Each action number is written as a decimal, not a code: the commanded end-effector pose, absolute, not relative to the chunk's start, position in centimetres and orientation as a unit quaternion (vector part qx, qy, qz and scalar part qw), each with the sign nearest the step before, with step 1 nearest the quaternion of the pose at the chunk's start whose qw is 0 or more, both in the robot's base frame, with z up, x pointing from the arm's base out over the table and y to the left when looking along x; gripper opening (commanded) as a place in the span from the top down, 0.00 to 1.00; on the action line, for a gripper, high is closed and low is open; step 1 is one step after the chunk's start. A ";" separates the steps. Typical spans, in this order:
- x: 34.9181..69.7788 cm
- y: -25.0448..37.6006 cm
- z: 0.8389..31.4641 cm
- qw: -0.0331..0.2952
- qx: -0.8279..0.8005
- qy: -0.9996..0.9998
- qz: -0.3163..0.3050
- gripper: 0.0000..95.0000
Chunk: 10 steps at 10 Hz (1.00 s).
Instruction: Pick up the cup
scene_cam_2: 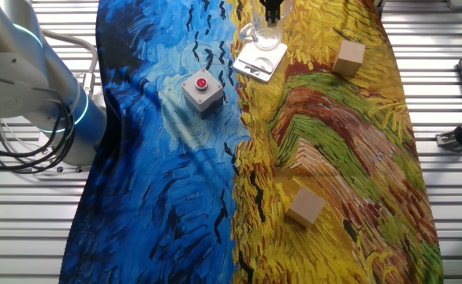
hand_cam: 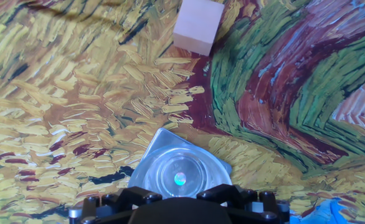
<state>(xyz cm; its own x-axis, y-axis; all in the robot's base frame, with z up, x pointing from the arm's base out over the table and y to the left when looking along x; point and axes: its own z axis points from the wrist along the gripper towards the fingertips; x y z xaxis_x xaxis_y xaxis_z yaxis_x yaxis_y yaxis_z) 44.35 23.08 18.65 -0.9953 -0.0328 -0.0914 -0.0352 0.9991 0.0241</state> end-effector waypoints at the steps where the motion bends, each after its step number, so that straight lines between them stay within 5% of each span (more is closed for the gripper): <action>1: 44.3 23.2 19.0 0.045 -0.016 0.999 0.014 1.00; 10: 44.2 23.2 21.4 0.046 -0.015 0.999 0.011 1.00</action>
